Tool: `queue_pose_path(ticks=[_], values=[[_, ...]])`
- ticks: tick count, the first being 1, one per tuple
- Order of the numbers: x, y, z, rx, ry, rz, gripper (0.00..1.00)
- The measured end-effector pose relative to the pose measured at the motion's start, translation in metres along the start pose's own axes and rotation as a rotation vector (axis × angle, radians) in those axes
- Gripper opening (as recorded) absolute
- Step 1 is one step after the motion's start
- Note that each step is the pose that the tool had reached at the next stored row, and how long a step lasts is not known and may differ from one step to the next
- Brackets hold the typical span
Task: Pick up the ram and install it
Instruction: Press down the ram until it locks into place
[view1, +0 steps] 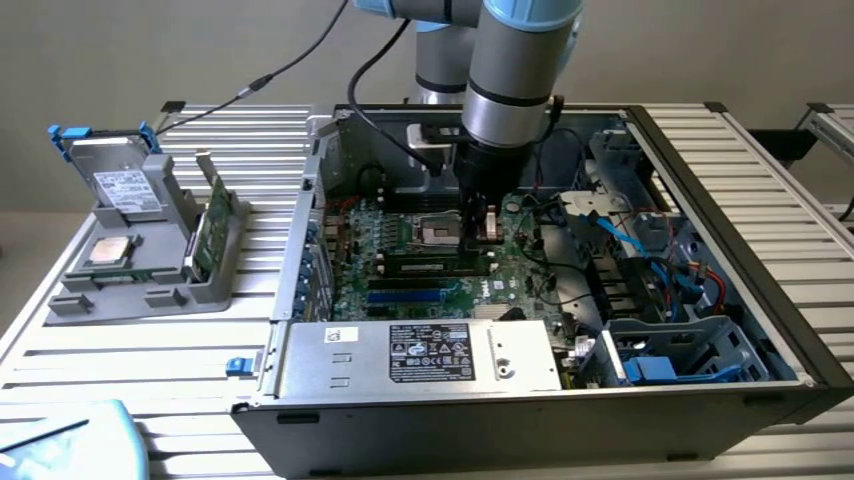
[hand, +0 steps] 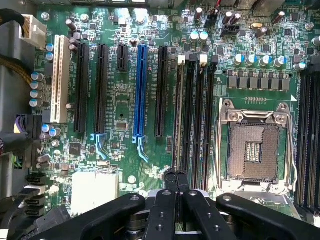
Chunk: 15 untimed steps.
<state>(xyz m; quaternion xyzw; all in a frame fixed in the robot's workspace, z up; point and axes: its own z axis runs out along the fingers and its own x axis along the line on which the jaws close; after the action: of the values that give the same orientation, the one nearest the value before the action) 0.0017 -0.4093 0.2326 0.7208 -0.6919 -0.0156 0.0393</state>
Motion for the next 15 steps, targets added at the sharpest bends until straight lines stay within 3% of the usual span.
queue_pose_path(ticks=[15], values=[[-0.0002, -0.0005, 0.0066, -0.0002, 0.0005, 0.000, 0.11]])
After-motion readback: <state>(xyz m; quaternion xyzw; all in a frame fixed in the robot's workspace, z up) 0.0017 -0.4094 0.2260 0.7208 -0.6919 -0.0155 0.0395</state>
